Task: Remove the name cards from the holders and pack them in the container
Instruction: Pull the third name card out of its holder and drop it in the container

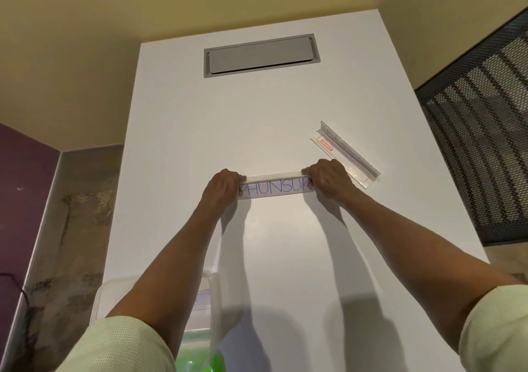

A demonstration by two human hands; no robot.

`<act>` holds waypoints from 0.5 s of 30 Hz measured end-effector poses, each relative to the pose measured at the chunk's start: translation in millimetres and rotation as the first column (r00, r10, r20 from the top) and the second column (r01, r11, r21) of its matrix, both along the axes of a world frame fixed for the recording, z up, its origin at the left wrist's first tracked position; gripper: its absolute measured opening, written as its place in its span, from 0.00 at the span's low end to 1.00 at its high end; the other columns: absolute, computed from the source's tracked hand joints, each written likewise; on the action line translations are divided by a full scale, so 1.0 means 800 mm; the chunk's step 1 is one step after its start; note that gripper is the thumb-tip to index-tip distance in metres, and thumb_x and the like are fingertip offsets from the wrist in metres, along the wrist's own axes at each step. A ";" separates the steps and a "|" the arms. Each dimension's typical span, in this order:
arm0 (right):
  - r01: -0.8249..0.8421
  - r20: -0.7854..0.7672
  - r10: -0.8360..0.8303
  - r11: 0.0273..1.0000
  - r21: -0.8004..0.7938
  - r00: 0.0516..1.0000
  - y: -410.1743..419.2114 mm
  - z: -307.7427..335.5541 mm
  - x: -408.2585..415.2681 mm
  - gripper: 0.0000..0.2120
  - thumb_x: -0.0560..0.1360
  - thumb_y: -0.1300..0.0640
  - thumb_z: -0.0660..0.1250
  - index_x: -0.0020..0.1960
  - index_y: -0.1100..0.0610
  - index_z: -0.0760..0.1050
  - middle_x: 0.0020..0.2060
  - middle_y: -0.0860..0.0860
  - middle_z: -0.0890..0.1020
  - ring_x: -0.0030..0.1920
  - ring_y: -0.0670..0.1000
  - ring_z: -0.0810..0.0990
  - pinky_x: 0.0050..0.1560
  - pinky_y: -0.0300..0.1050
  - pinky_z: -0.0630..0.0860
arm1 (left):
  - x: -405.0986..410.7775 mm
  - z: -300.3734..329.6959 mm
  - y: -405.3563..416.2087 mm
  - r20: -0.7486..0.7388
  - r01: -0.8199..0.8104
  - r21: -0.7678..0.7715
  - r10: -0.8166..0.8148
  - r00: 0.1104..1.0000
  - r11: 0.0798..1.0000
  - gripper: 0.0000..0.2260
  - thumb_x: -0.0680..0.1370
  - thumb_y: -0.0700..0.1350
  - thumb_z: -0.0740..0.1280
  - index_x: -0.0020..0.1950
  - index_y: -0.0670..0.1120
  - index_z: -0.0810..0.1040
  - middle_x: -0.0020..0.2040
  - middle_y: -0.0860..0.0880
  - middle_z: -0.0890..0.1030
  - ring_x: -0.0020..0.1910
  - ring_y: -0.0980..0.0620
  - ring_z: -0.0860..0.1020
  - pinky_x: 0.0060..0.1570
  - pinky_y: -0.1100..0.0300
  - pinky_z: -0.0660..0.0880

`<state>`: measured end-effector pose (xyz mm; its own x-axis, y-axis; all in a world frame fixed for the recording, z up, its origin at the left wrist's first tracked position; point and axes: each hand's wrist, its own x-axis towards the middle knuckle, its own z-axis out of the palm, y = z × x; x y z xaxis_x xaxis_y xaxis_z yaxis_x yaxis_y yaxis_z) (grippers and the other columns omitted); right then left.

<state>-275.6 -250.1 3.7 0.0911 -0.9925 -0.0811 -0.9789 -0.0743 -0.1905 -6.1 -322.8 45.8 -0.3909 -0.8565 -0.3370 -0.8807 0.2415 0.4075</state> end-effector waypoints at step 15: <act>0.039 -0.147 -0.035 0.999 0.025 0.988 0.028 0.076 -0.003 0.13 0.77 0.56 0.62 0.60 0.52 0.77 0.53 0.52 0.83 0.57 0.56 0.78 0.48 0.45 0.70 | -0.001 0.070 0.023 0.048 0.081 -0.074 -0.077 0.996 0.994 0.13 0.78 0.37 0.58 0.55 0.43 0.81 0.53 0.44 0.83 0.52 0.41 0.77 0.54 0.55 0.73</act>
<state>-277.7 -227.6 64.8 0.0393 -0.9922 -0.1185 -0.9984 -0.0340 -0.0461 -6.6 -304.2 101.9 -0.4441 -0.8474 -0.2910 -0.8747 0.3399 0.3454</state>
